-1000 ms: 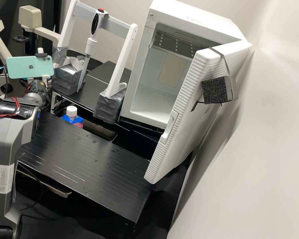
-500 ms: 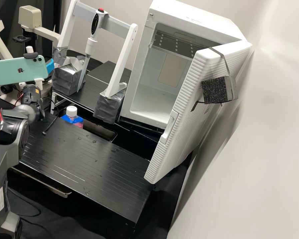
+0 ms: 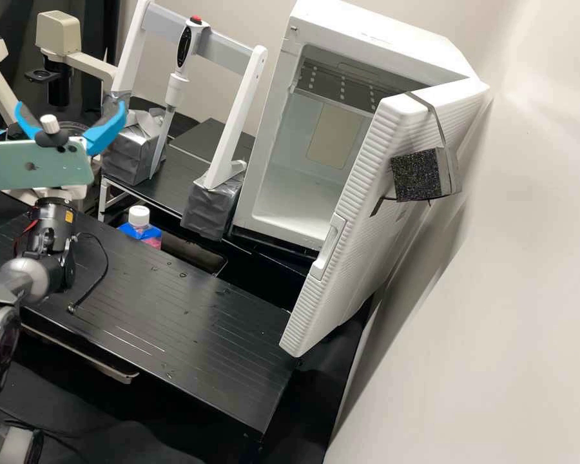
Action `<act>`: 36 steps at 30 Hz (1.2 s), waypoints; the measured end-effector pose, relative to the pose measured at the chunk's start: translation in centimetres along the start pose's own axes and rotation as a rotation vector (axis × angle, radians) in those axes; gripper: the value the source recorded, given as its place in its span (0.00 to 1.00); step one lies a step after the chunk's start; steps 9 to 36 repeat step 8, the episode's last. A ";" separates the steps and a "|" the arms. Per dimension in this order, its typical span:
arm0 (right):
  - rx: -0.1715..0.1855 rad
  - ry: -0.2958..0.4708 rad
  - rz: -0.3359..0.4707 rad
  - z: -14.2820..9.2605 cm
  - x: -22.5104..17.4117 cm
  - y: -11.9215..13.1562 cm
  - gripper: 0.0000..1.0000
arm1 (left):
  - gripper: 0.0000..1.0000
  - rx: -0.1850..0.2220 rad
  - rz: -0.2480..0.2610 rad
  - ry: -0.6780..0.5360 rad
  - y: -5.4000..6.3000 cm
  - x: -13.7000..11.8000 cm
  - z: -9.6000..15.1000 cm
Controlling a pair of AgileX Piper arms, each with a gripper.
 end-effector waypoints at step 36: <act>0.038 -0.177 0.162 3.2 -3.5 2.4 1.00 | 1.00 0.000 0.000 0.000 0.0 0.0 0.0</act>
